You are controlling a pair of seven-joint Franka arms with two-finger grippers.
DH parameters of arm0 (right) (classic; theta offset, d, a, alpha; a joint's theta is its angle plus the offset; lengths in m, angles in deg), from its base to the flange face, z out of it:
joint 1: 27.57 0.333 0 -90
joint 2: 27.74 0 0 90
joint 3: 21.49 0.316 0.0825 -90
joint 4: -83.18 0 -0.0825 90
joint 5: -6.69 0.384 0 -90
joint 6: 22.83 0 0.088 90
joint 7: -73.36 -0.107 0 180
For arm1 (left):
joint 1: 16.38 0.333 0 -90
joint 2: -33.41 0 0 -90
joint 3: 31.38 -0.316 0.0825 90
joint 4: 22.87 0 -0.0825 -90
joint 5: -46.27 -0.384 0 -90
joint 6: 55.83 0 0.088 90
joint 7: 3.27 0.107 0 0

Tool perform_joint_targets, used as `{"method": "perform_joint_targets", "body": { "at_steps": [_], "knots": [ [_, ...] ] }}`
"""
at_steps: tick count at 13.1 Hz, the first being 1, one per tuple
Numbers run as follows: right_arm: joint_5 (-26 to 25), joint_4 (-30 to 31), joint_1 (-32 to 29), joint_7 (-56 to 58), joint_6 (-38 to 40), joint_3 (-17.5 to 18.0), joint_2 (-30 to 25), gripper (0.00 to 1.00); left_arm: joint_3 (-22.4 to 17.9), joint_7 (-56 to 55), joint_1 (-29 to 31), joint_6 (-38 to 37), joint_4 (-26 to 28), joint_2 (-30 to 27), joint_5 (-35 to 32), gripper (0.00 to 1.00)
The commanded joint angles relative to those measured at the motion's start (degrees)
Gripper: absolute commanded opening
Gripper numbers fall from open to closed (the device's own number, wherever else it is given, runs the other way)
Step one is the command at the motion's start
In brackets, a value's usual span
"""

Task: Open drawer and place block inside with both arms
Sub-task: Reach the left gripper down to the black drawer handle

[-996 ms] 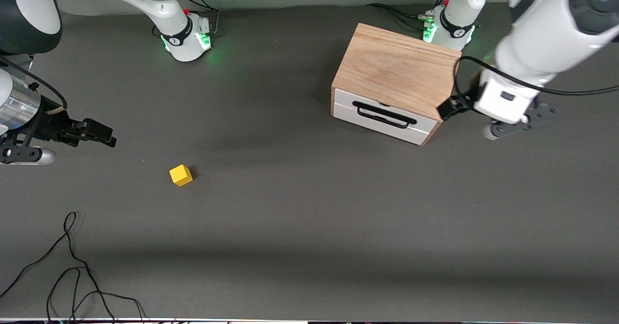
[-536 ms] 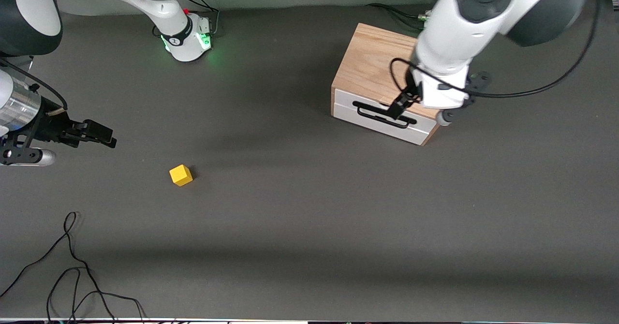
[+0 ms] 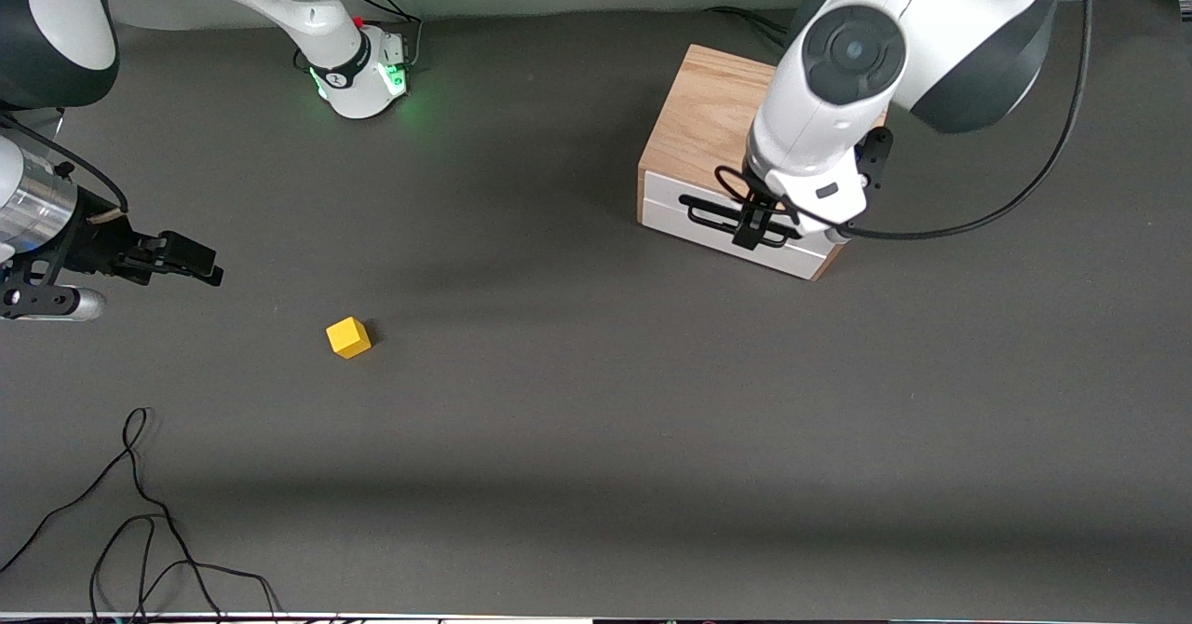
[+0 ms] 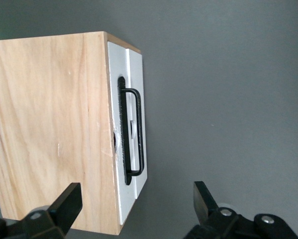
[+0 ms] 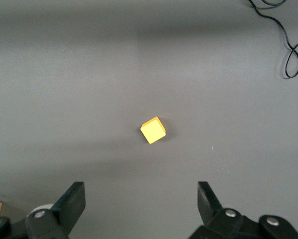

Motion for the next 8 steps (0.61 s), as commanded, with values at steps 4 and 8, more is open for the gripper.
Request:
{"method": "perform_joint_targets", "body": {
  "at_steps": [4, 8],
  "knots": [
    [0.04, -1.40, -0.17, -0.98, 0.81, 0.12, 0.59, 1.00, -0.74, -1.52, -0.49, 3.13, 1.06, 5.26, -1.44, 1.00],
    [-0.04, -1.40, -0.17, -0.80, 1.07, 0.12, 0.59, 1.00, -0.83, -1.78, -0.57, 11.83, 8.26, 5.53, -1.53, 1.00]
  ]
}}
